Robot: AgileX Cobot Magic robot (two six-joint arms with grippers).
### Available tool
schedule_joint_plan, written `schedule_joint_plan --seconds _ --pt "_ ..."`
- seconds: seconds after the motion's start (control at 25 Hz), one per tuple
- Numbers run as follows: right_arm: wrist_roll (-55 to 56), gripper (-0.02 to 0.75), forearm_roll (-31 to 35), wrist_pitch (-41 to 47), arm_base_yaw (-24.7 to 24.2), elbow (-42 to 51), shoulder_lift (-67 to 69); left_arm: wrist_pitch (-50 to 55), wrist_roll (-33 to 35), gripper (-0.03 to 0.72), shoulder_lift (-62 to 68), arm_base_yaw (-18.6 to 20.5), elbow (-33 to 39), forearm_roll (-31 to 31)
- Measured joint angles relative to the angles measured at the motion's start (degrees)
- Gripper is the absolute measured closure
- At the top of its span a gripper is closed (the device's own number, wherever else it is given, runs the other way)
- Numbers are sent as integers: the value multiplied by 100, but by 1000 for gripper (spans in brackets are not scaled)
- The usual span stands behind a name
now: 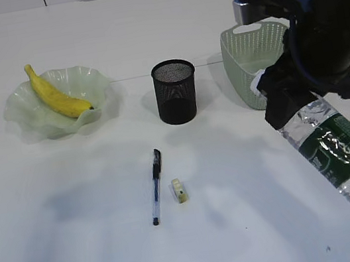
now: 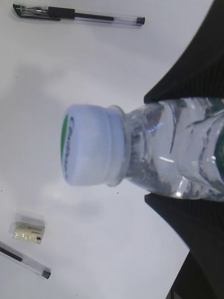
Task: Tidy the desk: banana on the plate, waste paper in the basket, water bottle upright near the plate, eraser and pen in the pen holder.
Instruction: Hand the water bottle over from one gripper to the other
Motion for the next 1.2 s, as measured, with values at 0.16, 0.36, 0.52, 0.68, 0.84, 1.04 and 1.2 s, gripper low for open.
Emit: schedule_joint_plan --seconds 0.16,0.36,0.52,0.68,0.84,1.04,1.2 --pt "-215 351 182 12 0 167 -223 0 0 340 0 0 0 0" --pt "-813 351 759 -248 0 248 -247 0 0 340 0 0 0 0" --pt "-1702 351 1642 -677 0 257 -247 0 0 340 0 0 0 0" --pt "-3082 351 3015 -916 0 257 -247 -49 0 340 0 0 0 0" --pt "-4620 351 4558 -1007 0 257 -247 -113 0 340 0 0 0 0" --pt "-6301 351 6369 -1057 0 257 -247 -115 0 340 0 0 0 0" --pt "-7344 351 7491 -980 0 257 -247 -175 0 340 0 0 0 0"
